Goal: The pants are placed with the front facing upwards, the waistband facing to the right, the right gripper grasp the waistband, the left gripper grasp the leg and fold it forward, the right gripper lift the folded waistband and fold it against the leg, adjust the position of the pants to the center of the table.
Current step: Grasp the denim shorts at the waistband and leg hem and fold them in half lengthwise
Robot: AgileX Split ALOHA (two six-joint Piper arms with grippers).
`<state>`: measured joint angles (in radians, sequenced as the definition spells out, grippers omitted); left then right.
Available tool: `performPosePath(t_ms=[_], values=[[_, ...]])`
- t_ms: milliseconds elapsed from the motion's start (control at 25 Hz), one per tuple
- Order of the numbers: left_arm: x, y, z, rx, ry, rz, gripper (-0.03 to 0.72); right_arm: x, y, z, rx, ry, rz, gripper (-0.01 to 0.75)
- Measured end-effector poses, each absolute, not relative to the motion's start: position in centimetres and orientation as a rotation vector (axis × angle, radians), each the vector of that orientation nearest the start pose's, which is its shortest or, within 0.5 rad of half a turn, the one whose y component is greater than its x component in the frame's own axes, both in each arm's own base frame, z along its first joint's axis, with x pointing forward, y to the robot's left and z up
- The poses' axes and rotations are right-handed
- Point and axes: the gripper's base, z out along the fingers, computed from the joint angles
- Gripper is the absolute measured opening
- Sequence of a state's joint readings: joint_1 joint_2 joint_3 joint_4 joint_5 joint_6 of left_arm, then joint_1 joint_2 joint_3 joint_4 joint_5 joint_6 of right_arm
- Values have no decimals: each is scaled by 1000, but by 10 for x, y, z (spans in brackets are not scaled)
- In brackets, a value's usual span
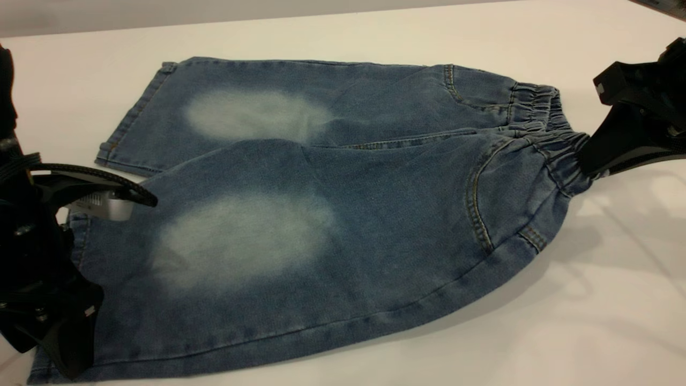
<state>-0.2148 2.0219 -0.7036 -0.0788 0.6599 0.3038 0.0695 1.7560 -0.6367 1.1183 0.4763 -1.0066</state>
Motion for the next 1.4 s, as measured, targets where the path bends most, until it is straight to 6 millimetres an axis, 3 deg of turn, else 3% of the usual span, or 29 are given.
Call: performPosePath(t_ms=[320,760,1200,1400], values=[[227,-54,44,756,3367,-95,512,260,56,111,-104,2788,630,29],[228,-55,43,740,3366,-99,236,260,56,111,-104,2788,630,29],[228,-54,43,661,3384,-83,192,260,56,111,-104,2788,630,29],[226,-54,44,672,3408,-85,64,260,56,111,-104,2788,630,29]])
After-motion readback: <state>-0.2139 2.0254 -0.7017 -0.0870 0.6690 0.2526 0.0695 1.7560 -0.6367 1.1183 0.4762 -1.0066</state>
